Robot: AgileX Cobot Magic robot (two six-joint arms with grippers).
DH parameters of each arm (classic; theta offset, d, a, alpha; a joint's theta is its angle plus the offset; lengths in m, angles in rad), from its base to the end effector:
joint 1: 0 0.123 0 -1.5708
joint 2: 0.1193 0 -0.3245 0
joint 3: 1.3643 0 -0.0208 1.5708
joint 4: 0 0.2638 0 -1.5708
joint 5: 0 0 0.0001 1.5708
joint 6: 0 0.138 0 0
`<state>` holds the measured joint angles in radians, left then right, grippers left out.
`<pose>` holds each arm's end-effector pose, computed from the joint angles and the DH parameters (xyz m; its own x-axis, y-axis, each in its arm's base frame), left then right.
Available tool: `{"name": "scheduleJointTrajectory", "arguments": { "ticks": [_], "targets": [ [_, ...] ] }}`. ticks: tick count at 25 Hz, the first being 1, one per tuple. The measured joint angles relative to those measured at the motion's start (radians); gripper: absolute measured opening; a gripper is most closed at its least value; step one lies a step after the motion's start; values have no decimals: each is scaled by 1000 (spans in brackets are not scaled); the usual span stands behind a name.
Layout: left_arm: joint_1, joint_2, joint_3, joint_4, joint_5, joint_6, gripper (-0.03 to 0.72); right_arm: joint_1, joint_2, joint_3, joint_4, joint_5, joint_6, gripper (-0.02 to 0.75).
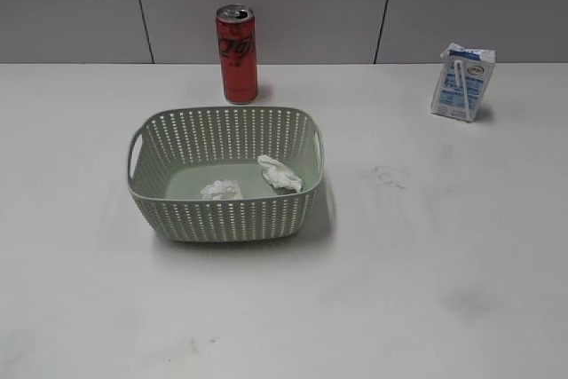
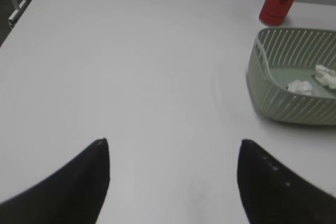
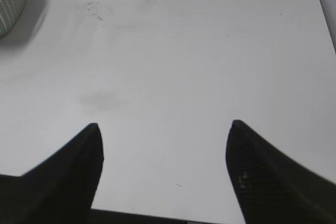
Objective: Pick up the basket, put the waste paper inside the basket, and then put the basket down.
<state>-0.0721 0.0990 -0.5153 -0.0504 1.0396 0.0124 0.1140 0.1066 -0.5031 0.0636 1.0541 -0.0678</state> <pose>0.0223 -0.0076 0.2683 -0.5104 0.0237 -0.8596 0.1025 0.9942 -0.0335 0.0226 0.0103 0.2624 -0.5296 -0.0972 -0.8427 -0.1792 0.9838 -0.0008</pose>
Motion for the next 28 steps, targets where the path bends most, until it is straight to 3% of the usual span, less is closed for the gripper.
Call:
{"name": "scheduleJointTrajectory", "arguments": {
  "ticks": [28],
  "targets": [
    [0, -1, 27, 31, 35, 0, 573, 2, 0, 0, 27, 0, 20, 551]
  ]
}}
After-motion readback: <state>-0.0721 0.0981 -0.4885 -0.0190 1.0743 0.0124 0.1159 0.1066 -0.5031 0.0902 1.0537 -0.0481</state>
